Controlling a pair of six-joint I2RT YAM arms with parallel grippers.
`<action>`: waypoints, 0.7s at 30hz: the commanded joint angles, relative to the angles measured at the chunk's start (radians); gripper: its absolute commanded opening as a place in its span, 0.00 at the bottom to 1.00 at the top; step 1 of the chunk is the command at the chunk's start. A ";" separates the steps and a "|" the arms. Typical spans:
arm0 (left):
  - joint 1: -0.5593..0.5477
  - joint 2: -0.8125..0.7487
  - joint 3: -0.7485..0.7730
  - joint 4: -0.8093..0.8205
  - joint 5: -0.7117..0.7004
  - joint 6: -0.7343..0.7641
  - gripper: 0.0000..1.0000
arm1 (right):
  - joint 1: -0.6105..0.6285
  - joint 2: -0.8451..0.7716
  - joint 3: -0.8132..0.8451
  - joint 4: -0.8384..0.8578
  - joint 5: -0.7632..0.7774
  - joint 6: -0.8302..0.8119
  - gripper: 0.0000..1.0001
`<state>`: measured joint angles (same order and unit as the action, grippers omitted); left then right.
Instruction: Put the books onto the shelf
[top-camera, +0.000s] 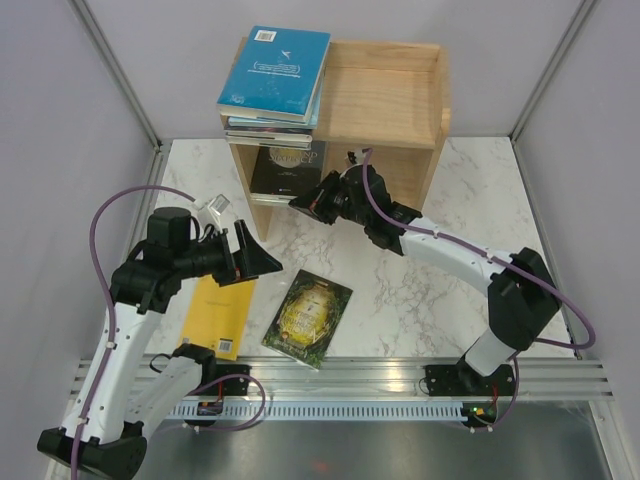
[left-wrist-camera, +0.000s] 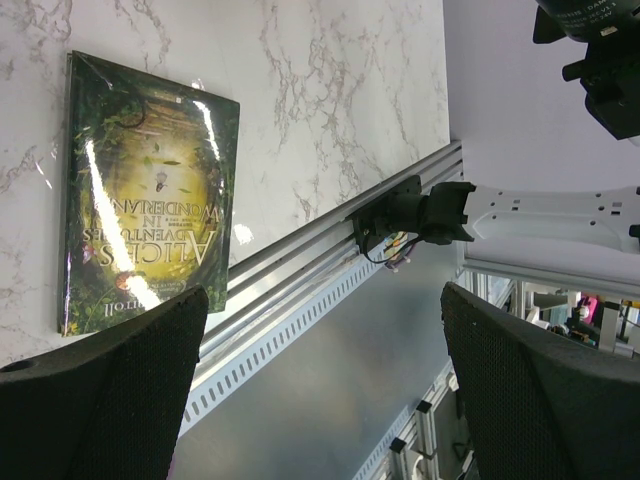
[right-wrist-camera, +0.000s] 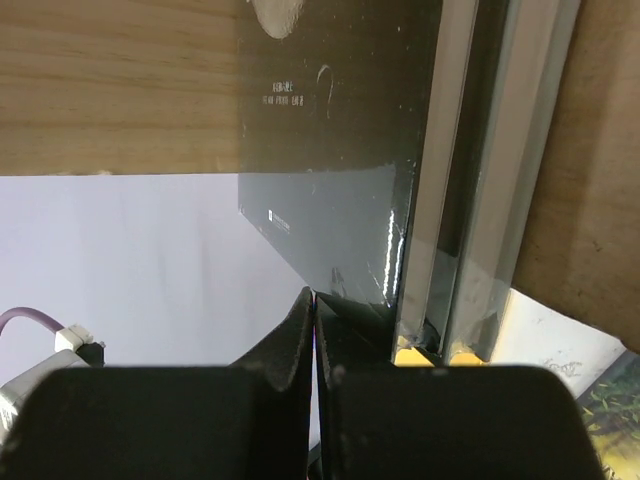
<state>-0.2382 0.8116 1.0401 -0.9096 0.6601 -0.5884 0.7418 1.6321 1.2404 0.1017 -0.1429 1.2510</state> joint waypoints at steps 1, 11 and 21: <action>-0.007 0.001 0.014 0.028 0.003 0.042 1.00 | -0.002 -0.015 0.033 0.038 -0.021 -0.019 0.00; -0.007 0.006 -0.035 0.028 -0.023 0.052 1.00 | 0.031 -0.406 -0.177 -0.092 0.017 -0.114 0.57; -0.006 0.159 -0.261 0.046 -0.091 0.075 1.00 | 0.108 -0.748 -0.556 -0.440 0.080 -0.050 0.98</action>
<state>-0.2440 0.8974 0.8516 -0.8810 0.6243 -0.5632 0.8242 0.8925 0.7959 -0.1455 -0.1097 1.1461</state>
